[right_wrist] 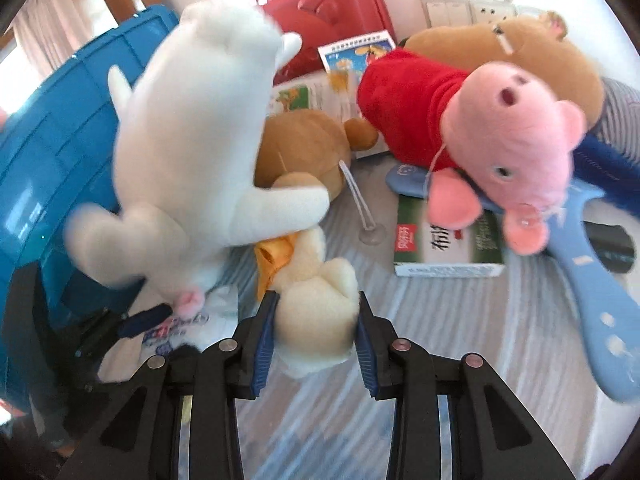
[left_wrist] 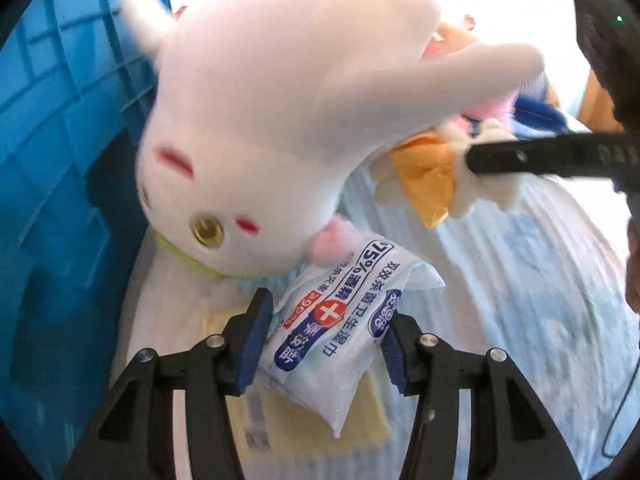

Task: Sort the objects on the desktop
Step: 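Lift the wipes packet with left gripper while right gripper carries plush to crate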

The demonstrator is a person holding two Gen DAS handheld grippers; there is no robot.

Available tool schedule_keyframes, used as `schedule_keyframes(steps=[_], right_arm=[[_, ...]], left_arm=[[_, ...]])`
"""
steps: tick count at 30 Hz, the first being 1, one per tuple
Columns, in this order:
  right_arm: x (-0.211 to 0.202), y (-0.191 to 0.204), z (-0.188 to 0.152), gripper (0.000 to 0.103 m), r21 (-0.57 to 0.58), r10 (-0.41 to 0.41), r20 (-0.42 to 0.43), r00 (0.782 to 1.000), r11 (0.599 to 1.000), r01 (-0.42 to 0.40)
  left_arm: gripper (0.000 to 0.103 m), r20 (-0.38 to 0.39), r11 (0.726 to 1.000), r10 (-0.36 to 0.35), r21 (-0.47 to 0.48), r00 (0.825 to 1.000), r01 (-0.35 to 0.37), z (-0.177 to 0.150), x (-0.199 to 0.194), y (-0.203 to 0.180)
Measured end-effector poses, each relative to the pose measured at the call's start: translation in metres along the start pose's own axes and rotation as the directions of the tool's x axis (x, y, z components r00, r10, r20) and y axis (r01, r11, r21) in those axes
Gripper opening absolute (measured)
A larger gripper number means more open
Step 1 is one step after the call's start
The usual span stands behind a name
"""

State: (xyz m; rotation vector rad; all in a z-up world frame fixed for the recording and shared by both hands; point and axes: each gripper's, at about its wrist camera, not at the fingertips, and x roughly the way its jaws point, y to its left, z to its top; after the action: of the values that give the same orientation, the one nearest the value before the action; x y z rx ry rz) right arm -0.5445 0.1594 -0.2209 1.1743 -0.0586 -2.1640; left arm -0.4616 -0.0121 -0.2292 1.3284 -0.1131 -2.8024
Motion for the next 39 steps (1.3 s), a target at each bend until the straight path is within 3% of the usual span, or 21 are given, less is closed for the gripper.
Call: schedule_keyframes(steps=[9, 16, 23, 33, 39], right_arm=[[-0.079, 0.012, -0.011, 0.035, 0.004, -0.002, 0.073, 0.997, 1.0, 0.002], [-0.158, 0.017, -0.021, 0.035, -0.002, 0.012, 0.134, 0.991, 1.0, -0.012], [-0.219, 0.038, -0.013, 0.035, -0.047, 0.075, 0.214, 0.974, 0.997, -0.066], [-0.293, 0.107, 0.013, 0.035, -0.153, 0.199, 0.365, 0.909, 0.976, -0.152], [-0.307, 0.168, 0.029, 0.035, -0.212, 0.265, 0.407, 0.874, 0.958, -0.192]], left_arm=[[0.05, 0.066, 1.0, -0.008, 0.011, 0.998, 0.008, -0.011, -0.082, -0.033], [0.05, 0.13, 0.999, 0.046, -0.006, 0.99, -0.045, -0.008, -0.153, -0.047], [0.051, 0.223, 0.992, 0.125, -0.015, 0.967, -0.125, -0.005, -0.224, -0.053], [0.051, 0.349, 0.989, 0.148, -0.045, 0.925, -0.141, 0.0, -0.321, -0.025], [0.051, 0.405, 0.987, 0.164, -0.063, 0.9, -0.151, 0.002, -0.372, 0.013]])
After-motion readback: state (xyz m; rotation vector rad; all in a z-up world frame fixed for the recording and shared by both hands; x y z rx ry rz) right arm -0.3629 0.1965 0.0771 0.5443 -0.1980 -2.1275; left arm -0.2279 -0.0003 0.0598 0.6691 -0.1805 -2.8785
